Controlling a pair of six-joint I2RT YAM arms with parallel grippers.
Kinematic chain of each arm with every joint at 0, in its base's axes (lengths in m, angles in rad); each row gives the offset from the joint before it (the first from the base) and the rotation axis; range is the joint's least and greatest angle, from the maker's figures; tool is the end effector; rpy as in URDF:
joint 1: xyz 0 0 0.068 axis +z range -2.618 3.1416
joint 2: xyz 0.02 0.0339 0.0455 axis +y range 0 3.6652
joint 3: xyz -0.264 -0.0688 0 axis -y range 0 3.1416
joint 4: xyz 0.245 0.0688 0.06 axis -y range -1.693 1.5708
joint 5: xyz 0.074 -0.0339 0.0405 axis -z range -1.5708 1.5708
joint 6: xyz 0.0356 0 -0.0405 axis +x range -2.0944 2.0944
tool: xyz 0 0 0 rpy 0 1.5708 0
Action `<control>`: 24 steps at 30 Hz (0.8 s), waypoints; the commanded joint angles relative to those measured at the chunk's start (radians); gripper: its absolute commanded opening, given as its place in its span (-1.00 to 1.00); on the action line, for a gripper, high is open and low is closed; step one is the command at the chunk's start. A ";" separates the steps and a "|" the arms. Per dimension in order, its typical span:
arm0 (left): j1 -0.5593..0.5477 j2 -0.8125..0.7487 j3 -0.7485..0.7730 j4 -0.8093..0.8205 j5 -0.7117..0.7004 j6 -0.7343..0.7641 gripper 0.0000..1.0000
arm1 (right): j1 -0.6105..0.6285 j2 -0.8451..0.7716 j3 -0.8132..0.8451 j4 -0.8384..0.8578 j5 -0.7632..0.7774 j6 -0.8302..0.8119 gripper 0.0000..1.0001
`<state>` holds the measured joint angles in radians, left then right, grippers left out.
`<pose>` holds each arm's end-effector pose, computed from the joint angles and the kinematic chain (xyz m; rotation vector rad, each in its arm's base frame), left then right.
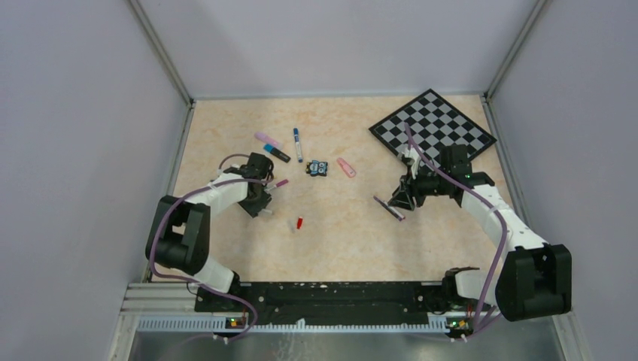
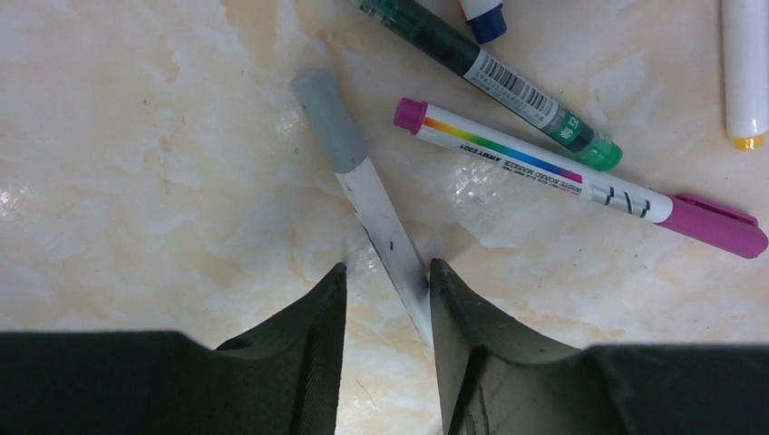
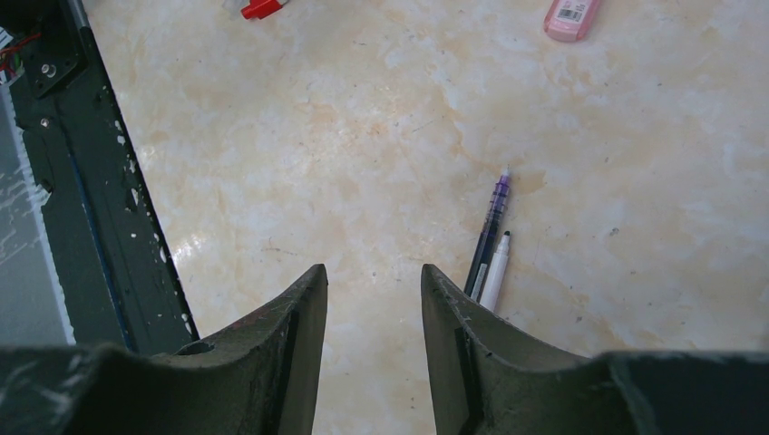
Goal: Open the pen caps
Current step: Pick up the pen from the center of the board.
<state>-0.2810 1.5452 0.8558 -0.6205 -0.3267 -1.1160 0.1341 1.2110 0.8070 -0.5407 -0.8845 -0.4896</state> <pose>0.2609 -0.0634 0.1638 -1.1617 2.4732 0.1143 0.2267 0.0584 0.2412 -1.0103 2.0191 0.9124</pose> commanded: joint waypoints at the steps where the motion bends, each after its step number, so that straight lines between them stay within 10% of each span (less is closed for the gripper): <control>1: 0.019 0.030 0.014 -0.055 -0.009 -0.020 -0.20 | -0.007 -0.017 0.028 0.018 -0.016 -0.011 -0.17; 24: 0.026 -0.290 -0.109 -0.044 0.038 0.144 -0.96 | -0.007 -0.011 0.030 0.003 -0.041 -0.025 -0.17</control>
<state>-0.2611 1.3968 0.7818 -0.7071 -0.3321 -1.0637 0.1341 1.2110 0.8070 -0.5411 -0.8856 -0.4900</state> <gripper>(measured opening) 0.145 0.418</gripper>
